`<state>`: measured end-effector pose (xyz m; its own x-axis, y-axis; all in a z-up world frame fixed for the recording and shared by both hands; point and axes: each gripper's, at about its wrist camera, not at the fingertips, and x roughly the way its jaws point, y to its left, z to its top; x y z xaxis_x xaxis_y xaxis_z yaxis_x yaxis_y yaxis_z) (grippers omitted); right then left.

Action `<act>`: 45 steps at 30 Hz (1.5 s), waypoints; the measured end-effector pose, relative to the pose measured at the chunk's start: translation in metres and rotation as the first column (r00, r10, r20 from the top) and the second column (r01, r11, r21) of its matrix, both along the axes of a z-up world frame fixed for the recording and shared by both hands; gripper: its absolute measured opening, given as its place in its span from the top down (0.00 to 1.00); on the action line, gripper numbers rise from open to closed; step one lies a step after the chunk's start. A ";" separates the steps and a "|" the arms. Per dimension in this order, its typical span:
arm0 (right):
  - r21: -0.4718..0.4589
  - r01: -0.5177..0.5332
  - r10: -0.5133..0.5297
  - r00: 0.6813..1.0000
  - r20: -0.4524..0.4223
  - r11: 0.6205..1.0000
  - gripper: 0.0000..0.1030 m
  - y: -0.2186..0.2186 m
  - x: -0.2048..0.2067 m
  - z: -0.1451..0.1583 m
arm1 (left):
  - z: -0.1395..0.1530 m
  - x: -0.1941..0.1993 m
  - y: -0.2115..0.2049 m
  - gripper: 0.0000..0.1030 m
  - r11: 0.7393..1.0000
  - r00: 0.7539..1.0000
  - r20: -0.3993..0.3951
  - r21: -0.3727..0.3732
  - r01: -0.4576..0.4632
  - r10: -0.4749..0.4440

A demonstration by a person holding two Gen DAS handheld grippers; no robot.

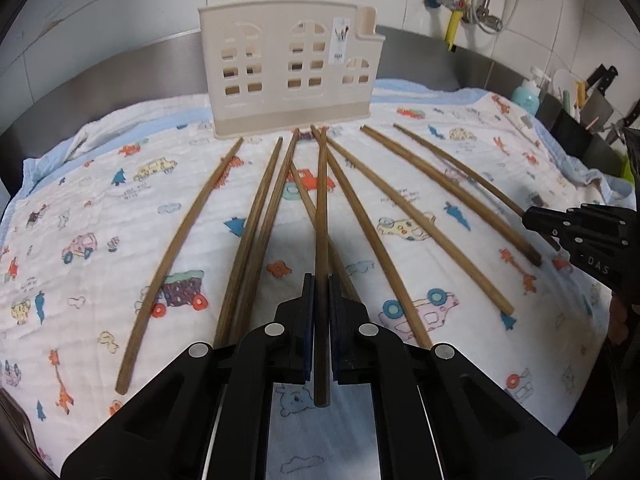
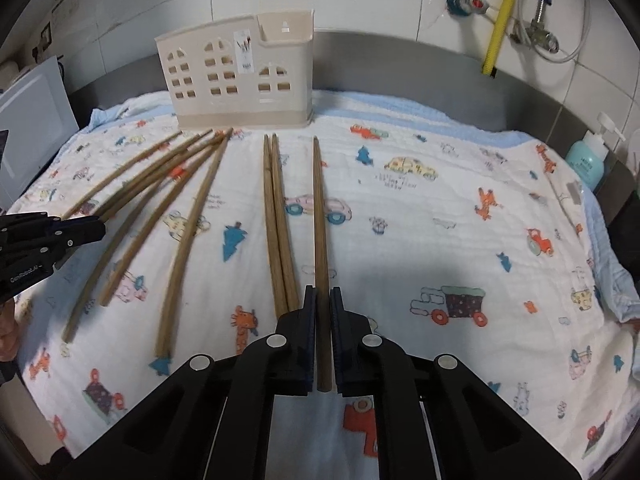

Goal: Organize utensils
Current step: 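Lift the held chopstick with the left tool toward the holder while the right tool carries its own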

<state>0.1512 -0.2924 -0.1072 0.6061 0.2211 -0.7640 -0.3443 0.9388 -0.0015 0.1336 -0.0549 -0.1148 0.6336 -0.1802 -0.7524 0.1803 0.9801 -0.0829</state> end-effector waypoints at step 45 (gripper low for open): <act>0.153 -0.114 0.053 0.932 0.358 0.982 0.93 0.066 0.133 0.259 | 0.231 0.054 0.041 0.95 0.998 0.921 0.389 -0.049 0.043 -0.021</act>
